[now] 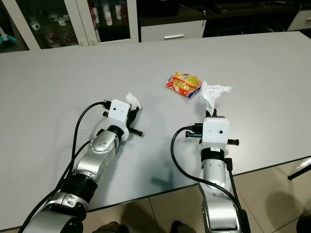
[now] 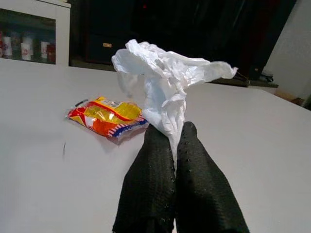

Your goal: Picking trash to rubbish bin

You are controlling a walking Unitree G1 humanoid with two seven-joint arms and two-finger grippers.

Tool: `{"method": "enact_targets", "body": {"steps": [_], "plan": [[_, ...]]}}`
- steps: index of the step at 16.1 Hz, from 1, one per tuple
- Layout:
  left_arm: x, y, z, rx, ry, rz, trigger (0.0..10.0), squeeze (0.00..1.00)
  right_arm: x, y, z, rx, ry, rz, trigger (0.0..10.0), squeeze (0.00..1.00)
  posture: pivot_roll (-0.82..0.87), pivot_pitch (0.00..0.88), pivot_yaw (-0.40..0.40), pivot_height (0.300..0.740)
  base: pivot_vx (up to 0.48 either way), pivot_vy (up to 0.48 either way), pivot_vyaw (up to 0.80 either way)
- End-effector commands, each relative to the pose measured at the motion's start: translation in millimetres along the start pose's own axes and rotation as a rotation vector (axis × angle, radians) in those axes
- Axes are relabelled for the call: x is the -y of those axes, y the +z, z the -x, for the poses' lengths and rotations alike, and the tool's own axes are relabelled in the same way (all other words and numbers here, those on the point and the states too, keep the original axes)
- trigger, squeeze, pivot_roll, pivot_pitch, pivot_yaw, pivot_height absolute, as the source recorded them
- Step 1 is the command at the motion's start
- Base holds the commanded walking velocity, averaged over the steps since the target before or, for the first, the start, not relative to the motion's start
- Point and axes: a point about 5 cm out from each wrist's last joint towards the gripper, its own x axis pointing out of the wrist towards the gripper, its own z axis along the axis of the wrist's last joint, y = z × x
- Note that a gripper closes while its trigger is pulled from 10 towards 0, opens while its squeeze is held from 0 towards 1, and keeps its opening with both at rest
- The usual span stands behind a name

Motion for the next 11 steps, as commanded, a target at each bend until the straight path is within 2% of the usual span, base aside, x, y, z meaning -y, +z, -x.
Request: {"method": "enact_targets", "body": {"steps": [1, 4, 11], "plan": [[2.9, 6.2, -2.7, 0.008, -0.013, -0.003, 10.0, 0.0, 5.2, -3.5, 3.5, -0.009, -0.023, 0.007, 10.0, 0.0, 0.13, 0.083, 0.005, 0.74, -0.322, 0.0, 0.0], [7.3, 7.6, -4.4, 0.001, -0.03, -0.007, 10.0, 0.0, 9.0, -4.4, 6.8, -0.014, -0.044, 0.013, 10.0, 0.0, 0.11, 0.082, 0.015, 0.74, -0.33, 0.0, 0.0], [9.3, 7.5, -4.9, -0.005, -0.047, -0.005, 10.0, 0.0, 8.3, -5.0, 8.0, -0.018, -0.052, 0.017, 10.0, 0.0, 0.11, 0.086, 0.017, 0.74, -0.461, 0.0, 0.0]]}}
